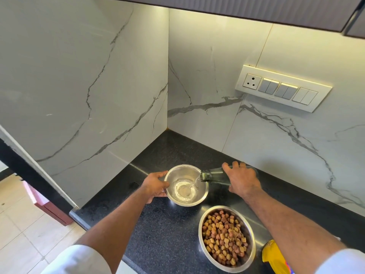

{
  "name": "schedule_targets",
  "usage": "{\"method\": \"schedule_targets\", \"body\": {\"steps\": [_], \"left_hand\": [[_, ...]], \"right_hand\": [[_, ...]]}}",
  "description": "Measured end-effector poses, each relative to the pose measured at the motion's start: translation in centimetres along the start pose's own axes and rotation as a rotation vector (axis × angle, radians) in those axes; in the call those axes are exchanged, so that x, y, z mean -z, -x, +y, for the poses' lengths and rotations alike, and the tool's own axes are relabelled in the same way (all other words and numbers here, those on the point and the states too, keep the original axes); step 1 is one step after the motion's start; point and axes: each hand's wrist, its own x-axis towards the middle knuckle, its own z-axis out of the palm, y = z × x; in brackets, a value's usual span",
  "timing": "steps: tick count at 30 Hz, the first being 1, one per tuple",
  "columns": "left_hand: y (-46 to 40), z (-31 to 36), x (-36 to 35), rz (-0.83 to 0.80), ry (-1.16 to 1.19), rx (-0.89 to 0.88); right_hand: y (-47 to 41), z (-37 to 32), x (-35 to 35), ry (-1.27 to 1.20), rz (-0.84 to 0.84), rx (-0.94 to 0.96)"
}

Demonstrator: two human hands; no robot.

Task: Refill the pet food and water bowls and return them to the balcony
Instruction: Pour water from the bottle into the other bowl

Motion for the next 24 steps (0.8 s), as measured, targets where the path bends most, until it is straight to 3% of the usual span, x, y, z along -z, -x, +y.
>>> {"method": "schedule_targets", "body": {"steps": [24], "left_hand": [[0.19, 0.2, 0.04, -0.027, 0.051, 0.02]], "right_hand": [[0.34, 0.34, 0.39, 0.023, -0.01, -0.002]]}}
